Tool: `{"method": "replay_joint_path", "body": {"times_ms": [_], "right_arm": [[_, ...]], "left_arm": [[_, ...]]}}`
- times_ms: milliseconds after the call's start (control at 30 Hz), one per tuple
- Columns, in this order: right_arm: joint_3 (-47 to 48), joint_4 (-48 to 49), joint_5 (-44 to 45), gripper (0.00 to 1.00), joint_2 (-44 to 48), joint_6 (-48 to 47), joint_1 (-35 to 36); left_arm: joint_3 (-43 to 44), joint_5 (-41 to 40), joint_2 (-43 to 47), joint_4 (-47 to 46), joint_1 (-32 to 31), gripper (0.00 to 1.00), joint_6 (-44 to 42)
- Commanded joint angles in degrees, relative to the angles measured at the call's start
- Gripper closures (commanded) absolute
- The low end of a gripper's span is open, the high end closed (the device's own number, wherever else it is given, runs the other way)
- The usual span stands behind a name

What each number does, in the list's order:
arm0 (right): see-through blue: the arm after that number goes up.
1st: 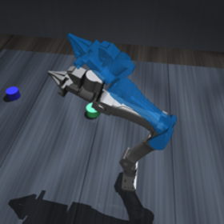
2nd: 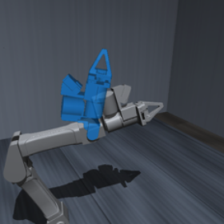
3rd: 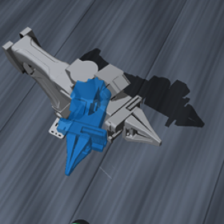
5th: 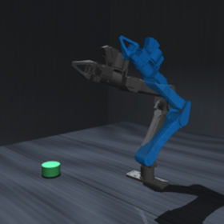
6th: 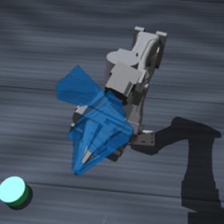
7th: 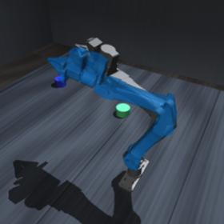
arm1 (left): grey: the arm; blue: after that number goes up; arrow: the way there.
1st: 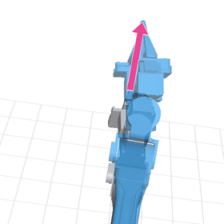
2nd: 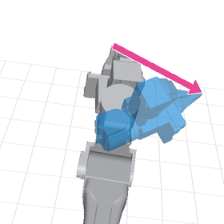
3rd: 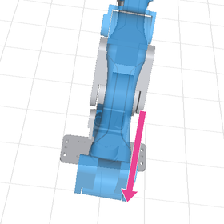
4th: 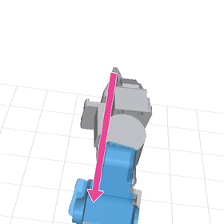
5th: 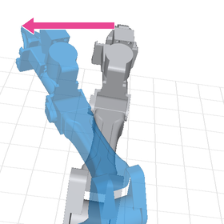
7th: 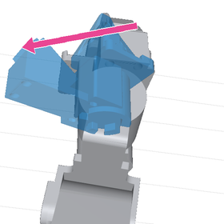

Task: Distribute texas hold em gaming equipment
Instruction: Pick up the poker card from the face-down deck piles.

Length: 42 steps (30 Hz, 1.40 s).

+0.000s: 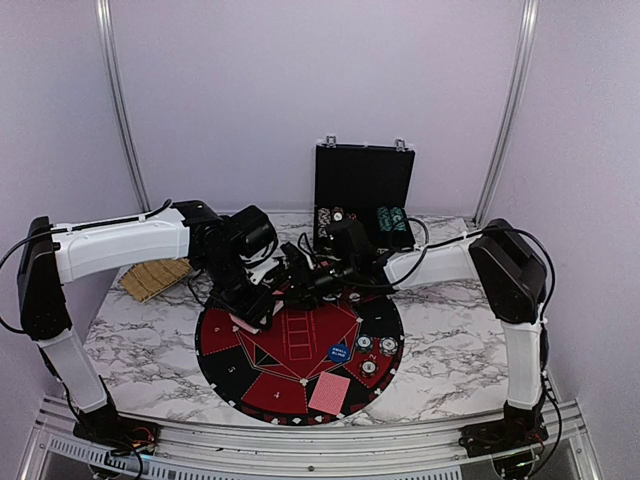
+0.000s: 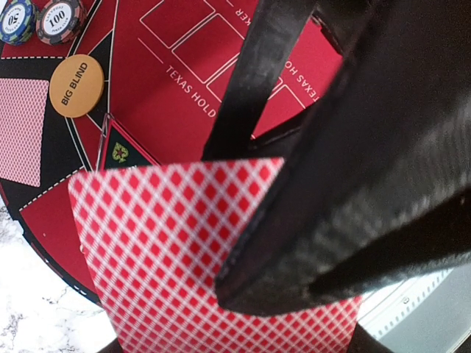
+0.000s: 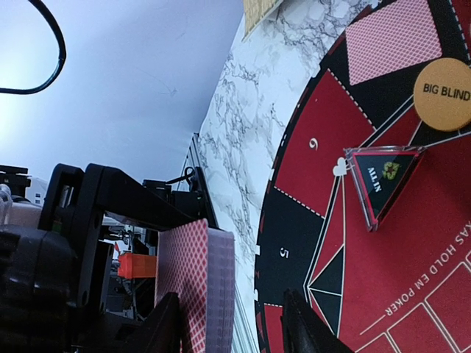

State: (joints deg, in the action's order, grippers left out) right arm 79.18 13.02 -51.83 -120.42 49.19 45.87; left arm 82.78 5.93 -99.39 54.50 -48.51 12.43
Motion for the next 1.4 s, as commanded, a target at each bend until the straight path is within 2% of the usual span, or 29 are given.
{"method": "replay_joint_path", "body": {"times_ms": [0, 967, 1367], "right_arm": [[-1.1, -2.7, 2.4, 0.55, 1.3, -1.5, -1.0], [-3.8, -1.8, 3.1, 0.63, 6.8, -1.0, -2.5], [-4.7, 0.0, 2.9, 0.80, 8.2, 0.7, -3.1]], "left_arm": [[1.5, -0.2, 0.7, -0.2, -0.3, 0.59, -0.3], [1.7, -0.5, 0.0, -0.2, -0.4, 0.59, -0.2], [1.9, -0.6, -0.1, -0.2, -0.3, 0.59, -0.4]]}}
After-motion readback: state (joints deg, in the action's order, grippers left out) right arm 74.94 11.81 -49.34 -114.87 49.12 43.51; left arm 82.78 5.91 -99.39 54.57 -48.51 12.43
